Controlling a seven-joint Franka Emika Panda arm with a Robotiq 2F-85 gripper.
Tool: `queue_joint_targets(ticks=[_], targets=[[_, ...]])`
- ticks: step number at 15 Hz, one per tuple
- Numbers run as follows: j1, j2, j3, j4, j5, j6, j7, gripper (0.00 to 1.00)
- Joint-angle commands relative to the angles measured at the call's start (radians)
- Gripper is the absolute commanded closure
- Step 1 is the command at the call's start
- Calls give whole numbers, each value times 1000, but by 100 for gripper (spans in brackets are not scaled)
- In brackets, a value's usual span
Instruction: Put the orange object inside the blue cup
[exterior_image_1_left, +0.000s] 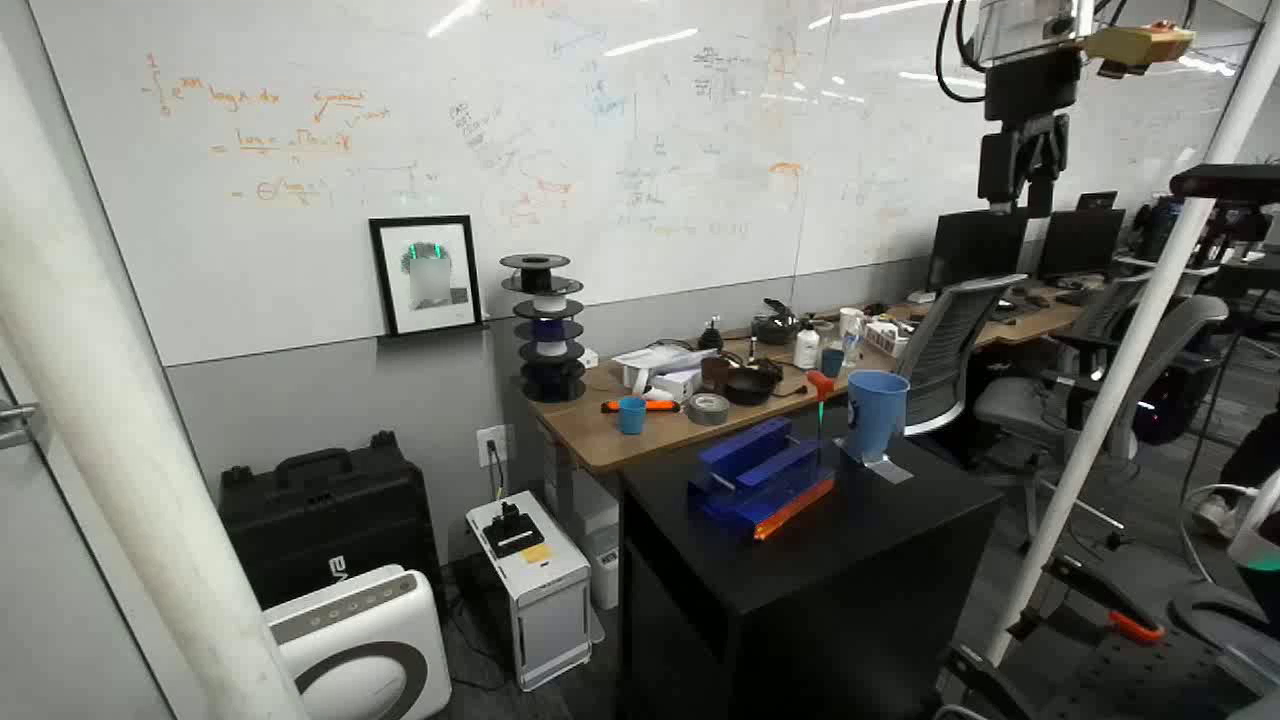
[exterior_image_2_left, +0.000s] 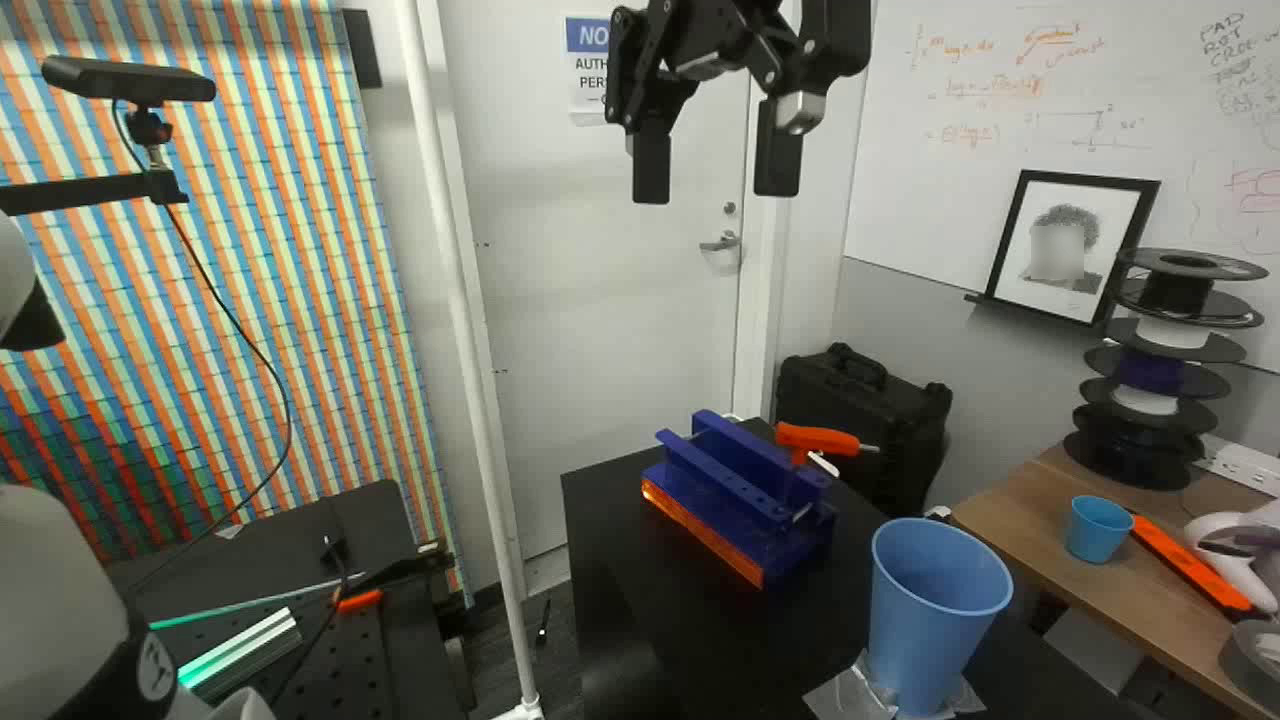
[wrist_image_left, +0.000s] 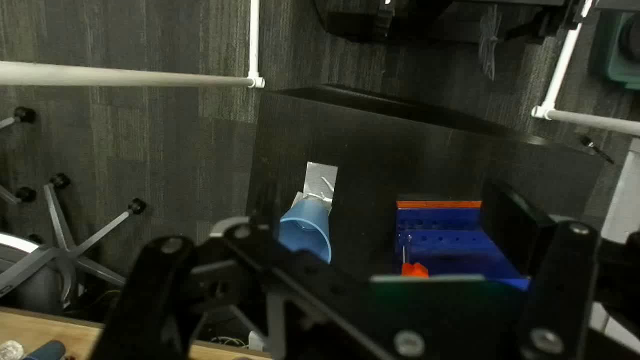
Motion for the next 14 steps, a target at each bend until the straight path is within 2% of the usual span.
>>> queue_joint_targets(ticks=[1, 13, 14], targets=[[15, 0, -12, 7, -5, -3, 5, 0], [15, -4, -12, 14, -5, -3, 5, 0], [18, 27, -11, 19, 9, 22, 23, 0]])
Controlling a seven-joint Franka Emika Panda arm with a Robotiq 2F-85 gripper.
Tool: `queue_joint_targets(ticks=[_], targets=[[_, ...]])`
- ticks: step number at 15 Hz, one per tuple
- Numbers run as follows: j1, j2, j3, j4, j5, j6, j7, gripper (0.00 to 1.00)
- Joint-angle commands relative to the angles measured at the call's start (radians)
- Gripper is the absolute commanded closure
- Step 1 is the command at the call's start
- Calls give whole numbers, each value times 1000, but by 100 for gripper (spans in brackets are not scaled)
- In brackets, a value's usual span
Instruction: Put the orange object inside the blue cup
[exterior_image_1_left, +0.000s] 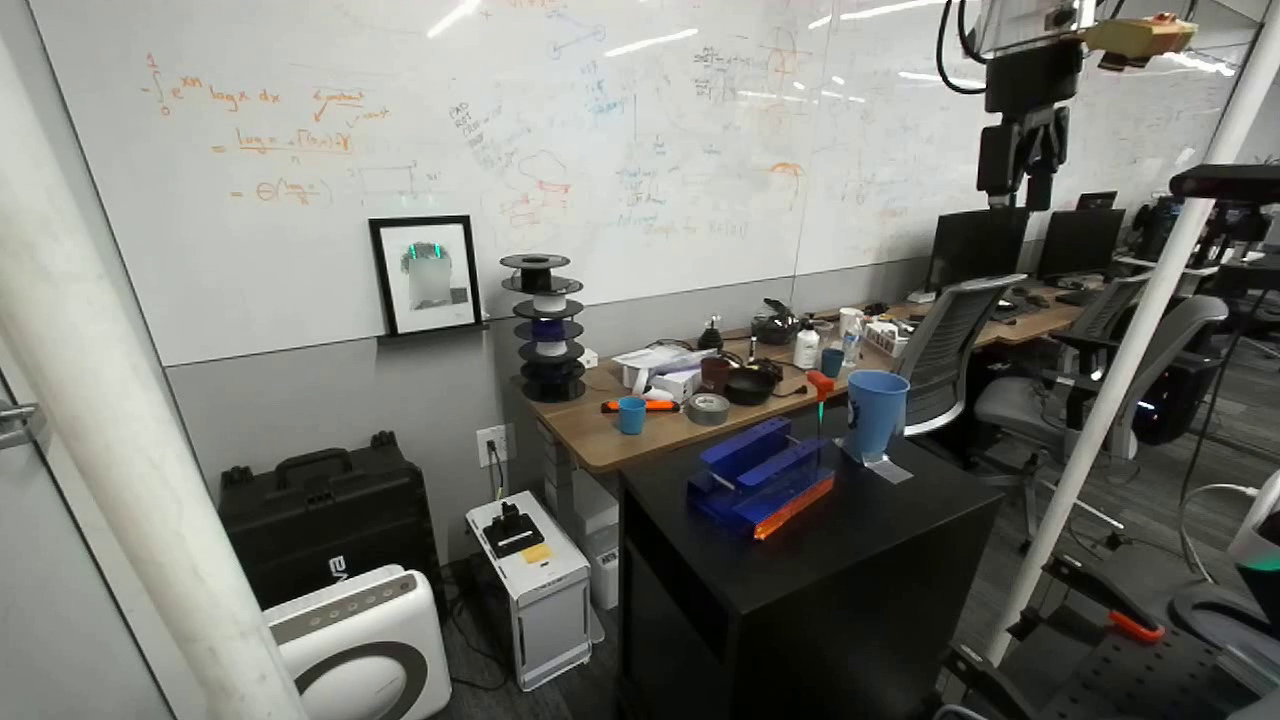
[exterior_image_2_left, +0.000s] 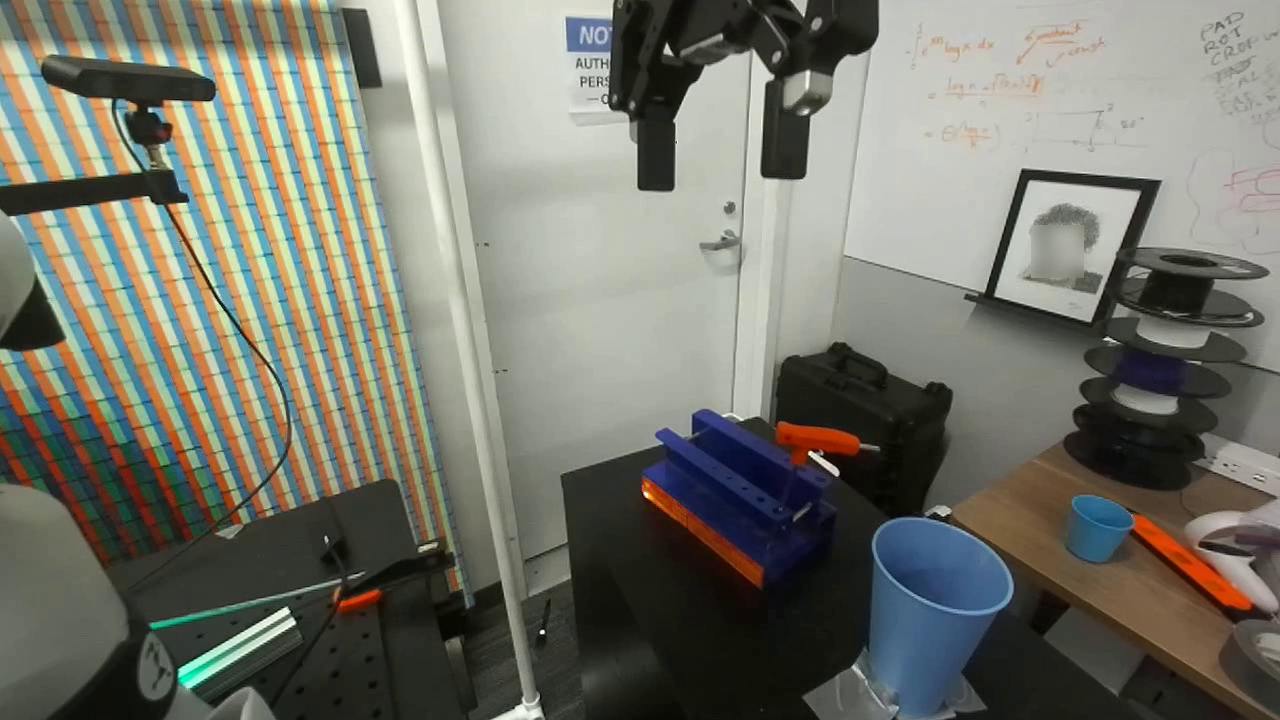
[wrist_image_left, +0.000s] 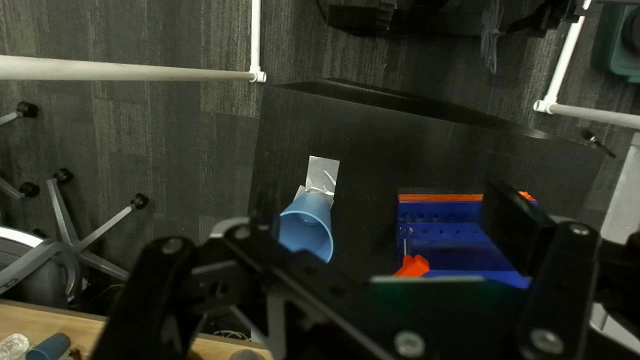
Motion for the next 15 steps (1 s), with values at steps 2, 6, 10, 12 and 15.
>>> queue_joint_targets(ticks=[2, 6, 10, 12, 15], targets=[[28, 78, -5, 5, 33, 102, 58, 0], [51, 212, 12, 11, 84, 330, 122, 0], [57, 370, 38, 12, 114, 582, 254, 0], [62, 449, 42, 18, 142, 686, 311, 0], [71, 541, 47, 24, 161, 771, 373, 0]])
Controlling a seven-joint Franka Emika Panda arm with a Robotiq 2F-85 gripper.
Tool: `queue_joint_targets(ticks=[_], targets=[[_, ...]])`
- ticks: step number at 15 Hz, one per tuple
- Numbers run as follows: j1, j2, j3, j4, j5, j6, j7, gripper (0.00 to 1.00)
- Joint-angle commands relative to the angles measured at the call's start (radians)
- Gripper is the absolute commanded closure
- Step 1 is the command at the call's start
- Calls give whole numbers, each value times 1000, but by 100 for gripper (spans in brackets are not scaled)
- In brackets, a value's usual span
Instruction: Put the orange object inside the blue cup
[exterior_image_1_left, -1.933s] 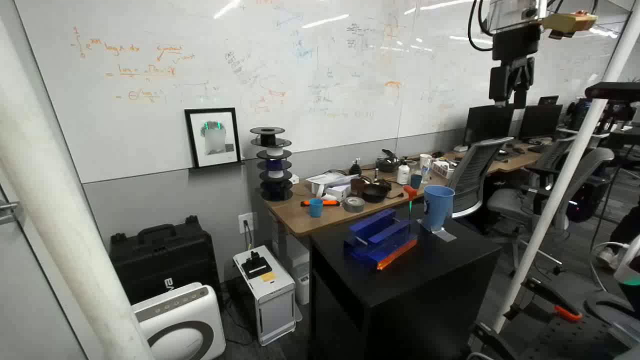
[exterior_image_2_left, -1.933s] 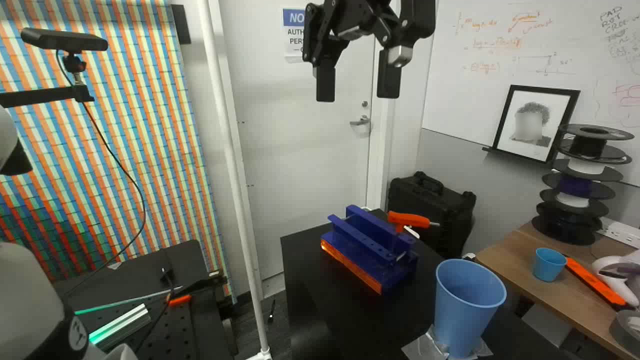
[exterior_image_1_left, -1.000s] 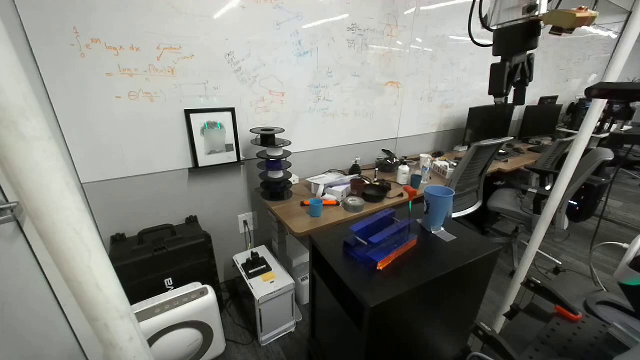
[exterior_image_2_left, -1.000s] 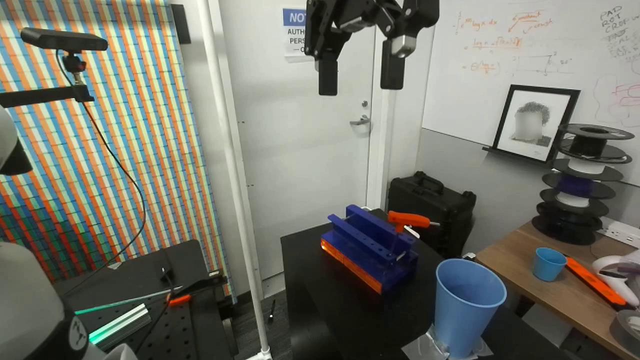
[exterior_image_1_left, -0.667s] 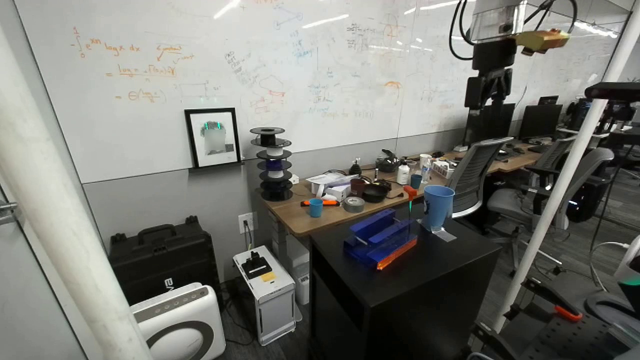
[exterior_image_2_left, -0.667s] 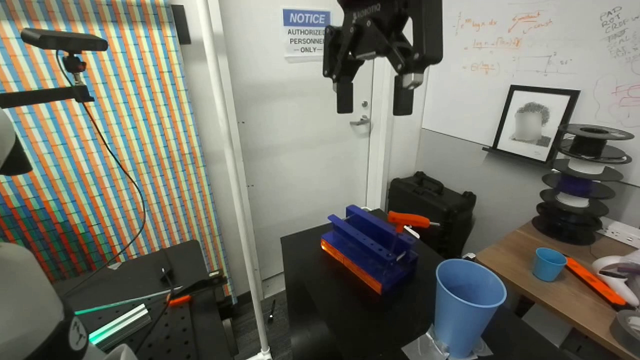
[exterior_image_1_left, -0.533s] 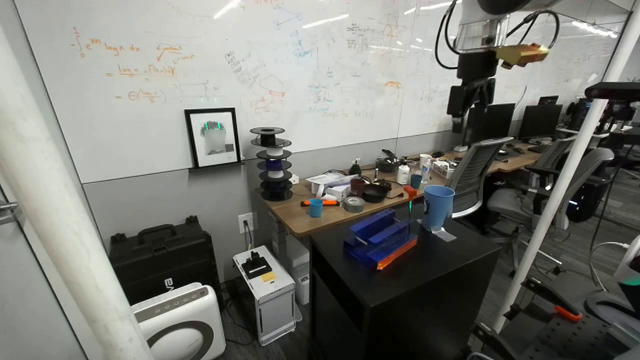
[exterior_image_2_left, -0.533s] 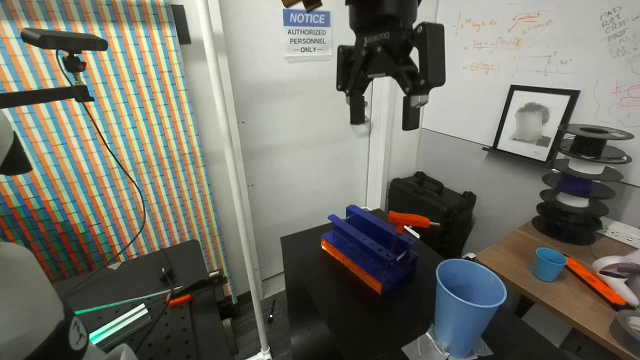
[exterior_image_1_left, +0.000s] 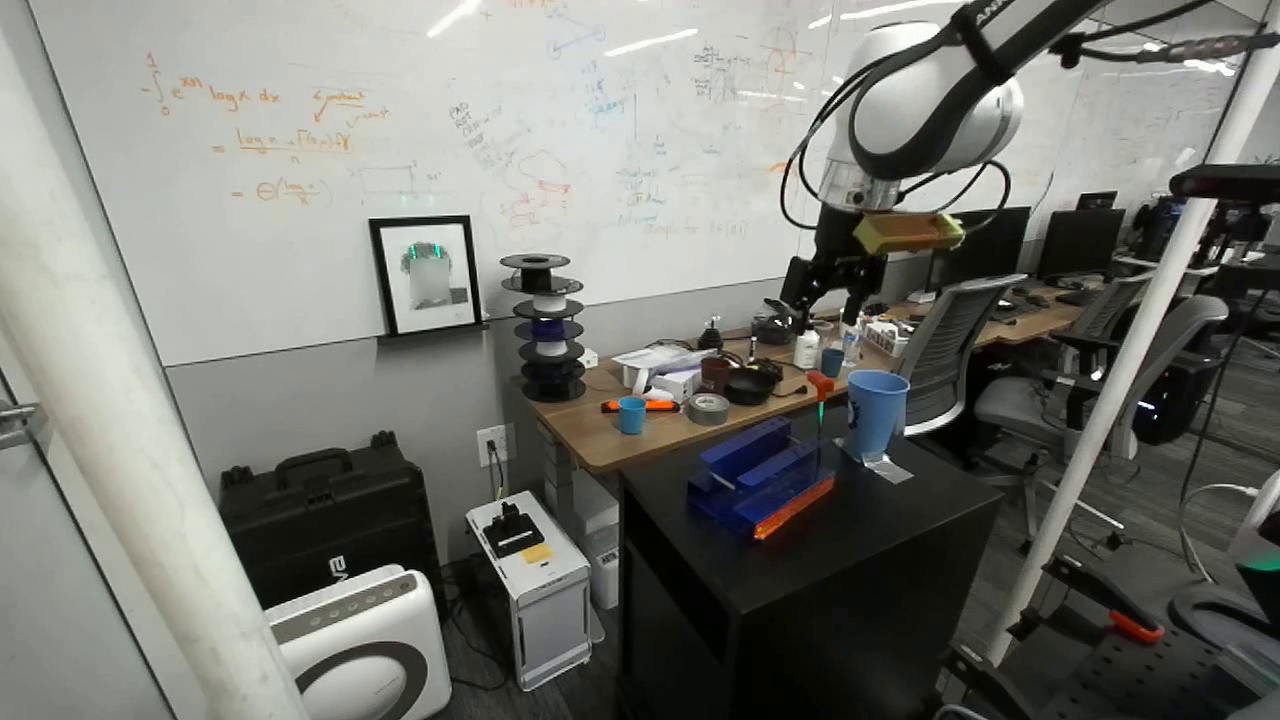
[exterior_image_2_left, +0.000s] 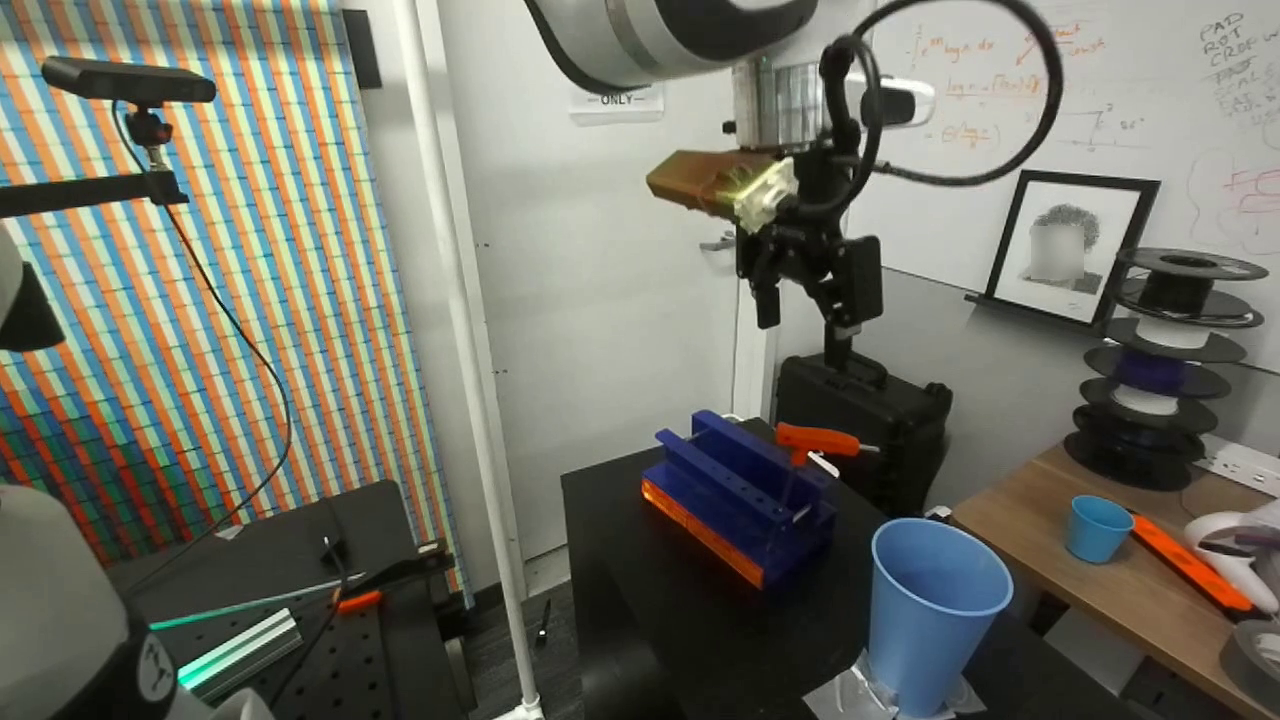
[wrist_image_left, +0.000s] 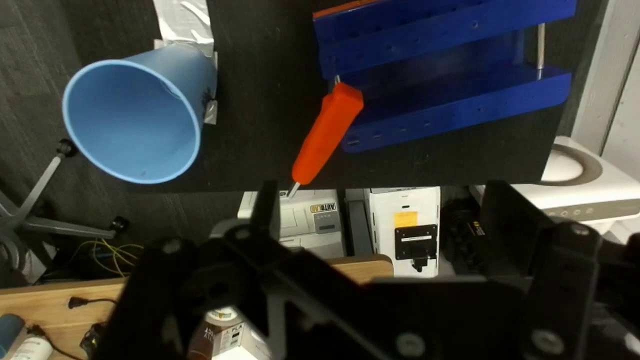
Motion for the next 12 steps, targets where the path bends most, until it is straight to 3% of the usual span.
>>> queue_joint_targets(ticks=[1, 4, 11, 12], targets=[[14, 104, 0, 30, 11, 102, 83, 0], [18, 165, -6, 36, 38, 147, 99, 0], [27, 217, -31, 25, 29, 134, 176, 0], [28, 223, -37, 21, 18, 150, 184, 25]])
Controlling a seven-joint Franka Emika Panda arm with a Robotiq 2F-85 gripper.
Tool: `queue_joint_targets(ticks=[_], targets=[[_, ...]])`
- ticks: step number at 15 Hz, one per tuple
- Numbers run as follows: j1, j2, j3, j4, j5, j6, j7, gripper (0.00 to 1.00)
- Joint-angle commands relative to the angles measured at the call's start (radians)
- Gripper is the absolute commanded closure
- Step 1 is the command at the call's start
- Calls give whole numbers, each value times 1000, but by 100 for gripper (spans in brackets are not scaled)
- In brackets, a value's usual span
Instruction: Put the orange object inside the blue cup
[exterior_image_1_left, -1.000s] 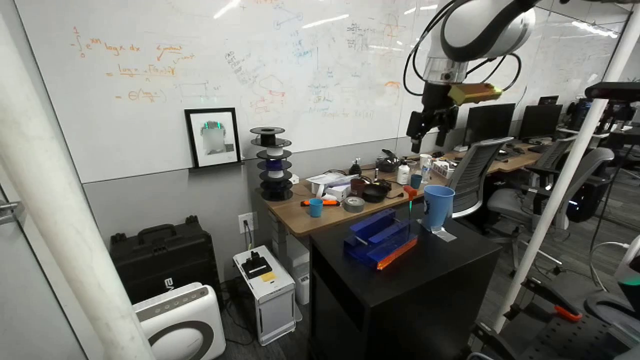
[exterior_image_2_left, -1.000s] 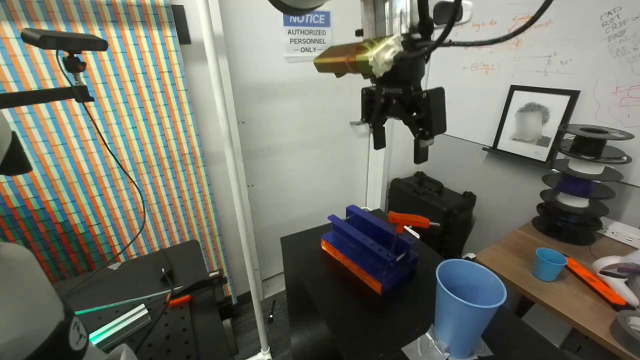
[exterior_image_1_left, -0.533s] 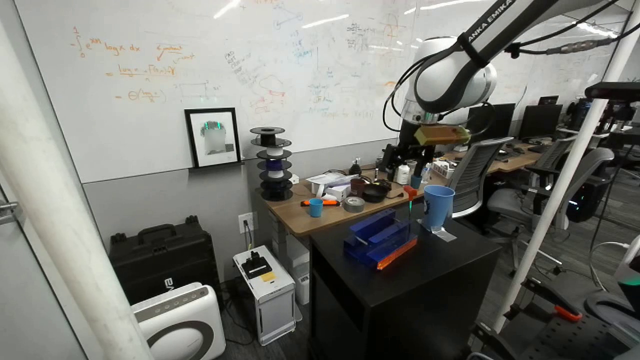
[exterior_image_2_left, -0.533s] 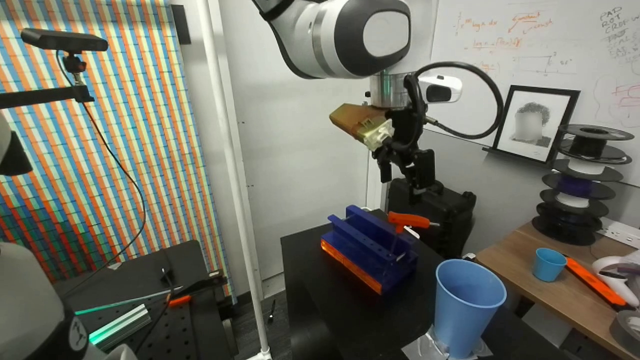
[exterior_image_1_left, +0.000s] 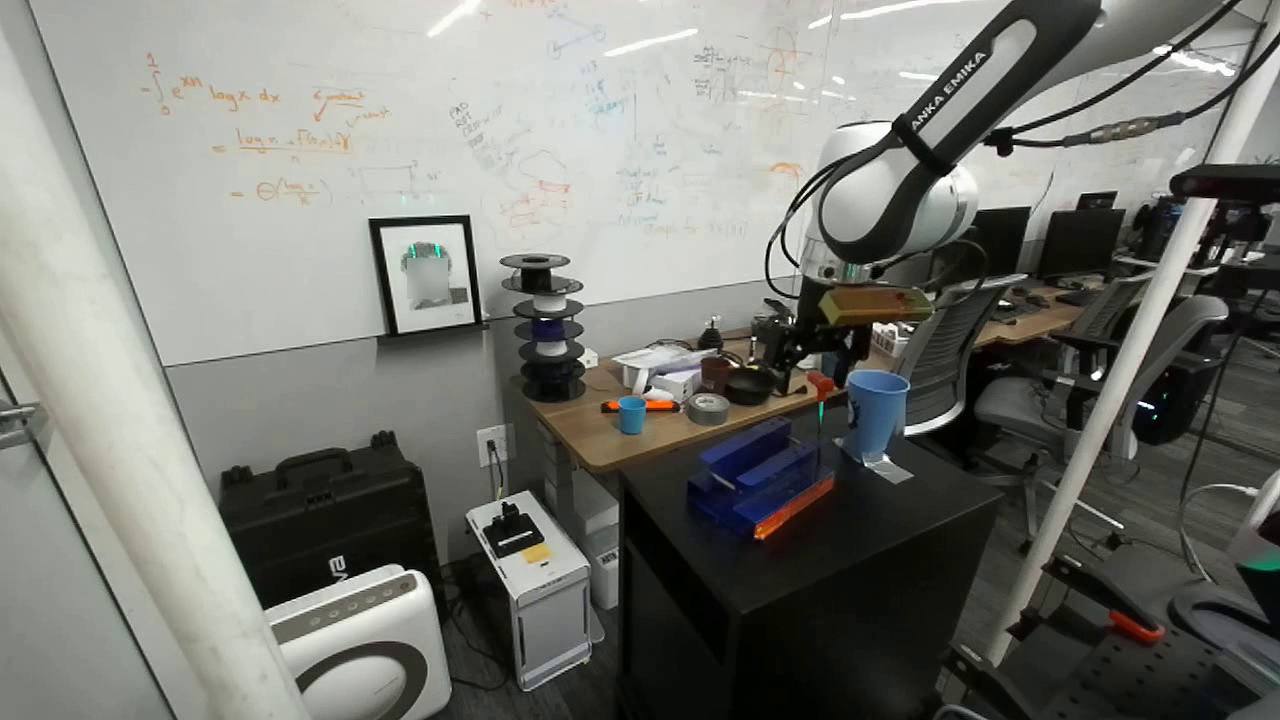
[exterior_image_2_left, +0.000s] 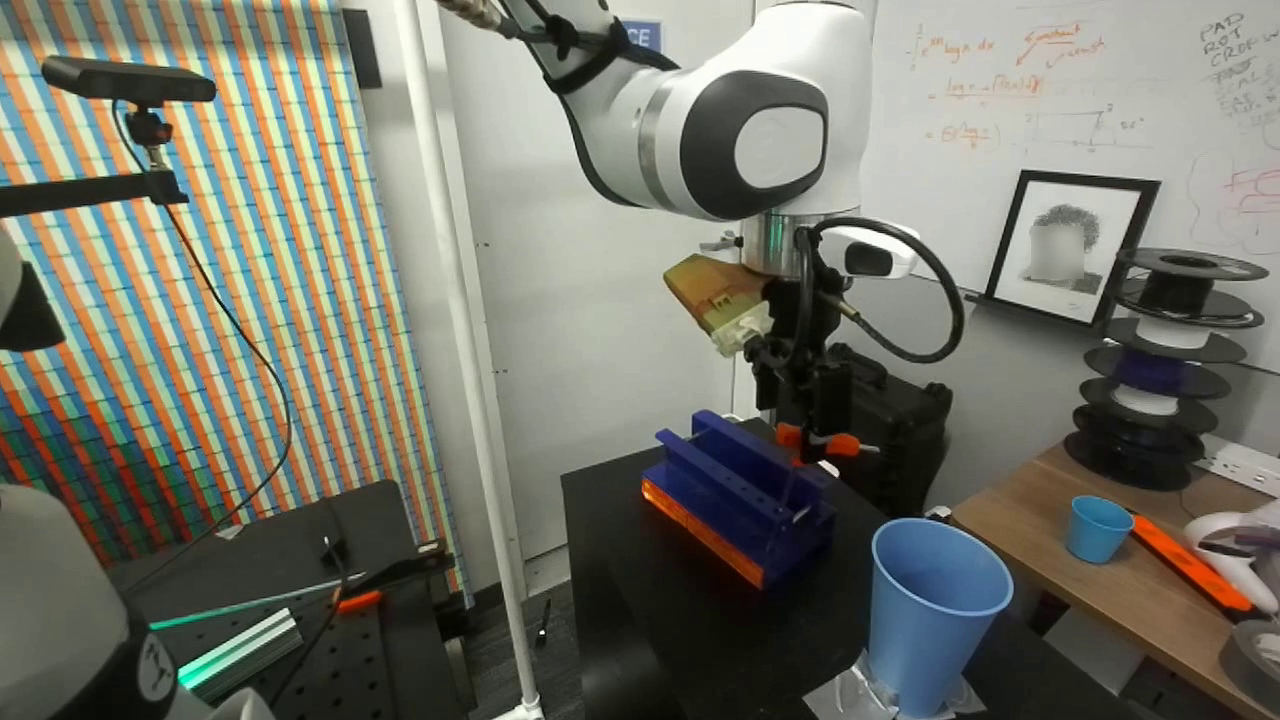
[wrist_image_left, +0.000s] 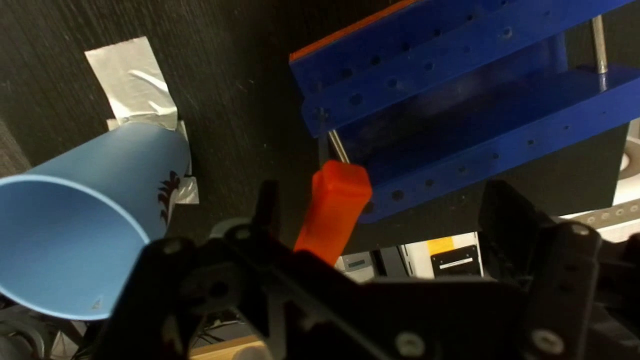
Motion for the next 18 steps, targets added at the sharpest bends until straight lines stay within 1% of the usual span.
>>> queue_joint_targets(ticks=[1, 2, 3, 5, 7, 8, 10, 11, 12, 13, 16, 18], targets=[[25, 21, -36, 4, -30, 48, 45, 27], [25, 23, -40, 3, -33, 56, 46, 34], [26, 25, -44, 1, -34, 66, 49, 44], [30, 23, -51, -2, -45, 75, 55, 60], [31, 17, -49, -7, -42, 73, 47, 73], [32, 12, -46, -10, -37, 70, 42, 82], [36, -9, -37, -24, -29, 63, 27, 90], [38, -33, -29, -38, -17, 52, 11, 89], [41, -51, -24, -48, -14, 48, 2, 86], [44, -72, -20, -61, -13, 49, -4, 85], [47, -173, -6, -115, -2, 40, -35, 85], [42, -265, 1, -162, 9, 29, -61, 84]])
